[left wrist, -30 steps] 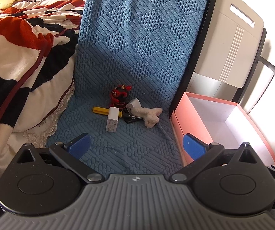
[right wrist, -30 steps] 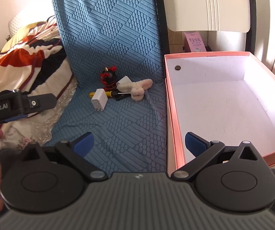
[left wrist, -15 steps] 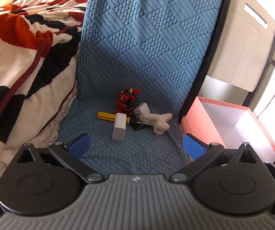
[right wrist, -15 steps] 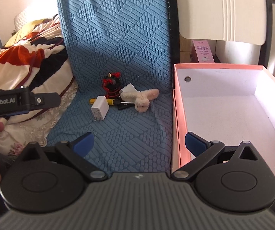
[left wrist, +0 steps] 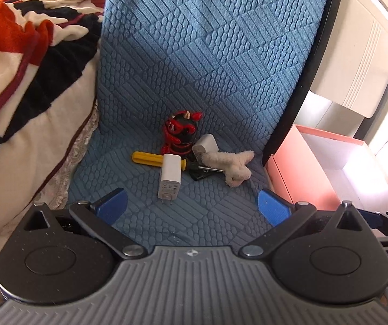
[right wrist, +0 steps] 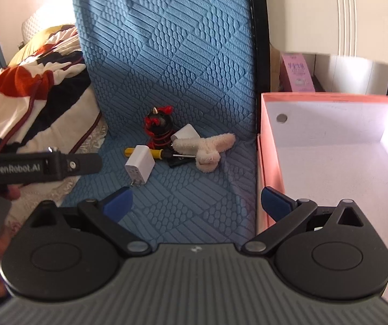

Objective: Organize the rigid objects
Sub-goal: 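Move the right tool to the white fluffy toy while the left tool approaches the white charger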

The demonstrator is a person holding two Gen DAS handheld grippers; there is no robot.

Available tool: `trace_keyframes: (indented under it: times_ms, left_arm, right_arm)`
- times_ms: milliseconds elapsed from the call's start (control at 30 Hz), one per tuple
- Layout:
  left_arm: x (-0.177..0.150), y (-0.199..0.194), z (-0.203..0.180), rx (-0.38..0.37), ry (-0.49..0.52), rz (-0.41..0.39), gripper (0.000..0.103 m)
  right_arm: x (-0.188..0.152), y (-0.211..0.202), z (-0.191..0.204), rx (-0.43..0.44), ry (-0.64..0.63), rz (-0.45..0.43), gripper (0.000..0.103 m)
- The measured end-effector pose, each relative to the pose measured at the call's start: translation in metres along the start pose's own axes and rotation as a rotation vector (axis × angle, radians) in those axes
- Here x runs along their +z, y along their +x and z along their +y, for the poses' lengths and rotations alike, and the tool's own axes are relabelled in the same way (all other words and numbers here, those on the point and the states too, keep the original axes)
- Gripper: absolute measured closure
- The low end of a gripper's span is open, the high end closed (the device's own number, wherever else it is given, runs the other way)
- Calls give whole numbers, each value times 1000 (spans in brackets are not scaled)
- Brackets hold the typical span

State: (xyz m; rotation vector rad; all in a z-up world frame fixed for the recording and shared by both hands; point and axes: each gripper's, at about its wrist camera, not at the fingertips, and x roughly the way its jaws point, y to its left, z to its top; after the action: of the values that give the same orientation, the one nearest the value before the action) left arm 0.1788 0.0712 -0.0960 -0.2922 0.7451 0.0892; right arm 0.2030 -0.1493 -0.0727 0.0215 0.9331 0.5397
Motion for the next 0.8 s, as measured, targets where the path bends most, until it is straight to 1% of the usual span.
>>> trace_keyframes:
  times_ms: [133,200,333,400,533,600,633,667,733,800]
  left_arm:
    - [10,6,0,-25,1,-9,0]
    - [14,13,-1,-17,7,3,0]
    - [14,22,1,-33,-9,11,0]
    - [16,27,1,-34,-11,18,0]
    - [17,36,1,-27,19,24,0]
    - [18,41,3,3,38,14,0]
    - [18,43,4,11,40,9,0]
    - [18,45,6,12,39,6,0]
    - [20,49,11,24,31,4,0]
    - [22,55,17,30,19,13,0]
  right_arm:
    - [9,3,2,-24,-35,-9,0]
    - [12,7,-1,-20,-31,-3,0]
    - [16,21,-3,-50,-50,21,0]
    - [18,24,-2,-61,-67,9,0]
    - [23,31,-2,-27,-80,1,0]
    - [25,37,-3,-13,-88,12,0]
    - [25,40,-4,-6,-88,20,1]
    - [26,43,-4,5,-81,30,7]
    - [28,46,-6,35,-72,42,12]
    - [29,50,-5,35,-86,38,18]
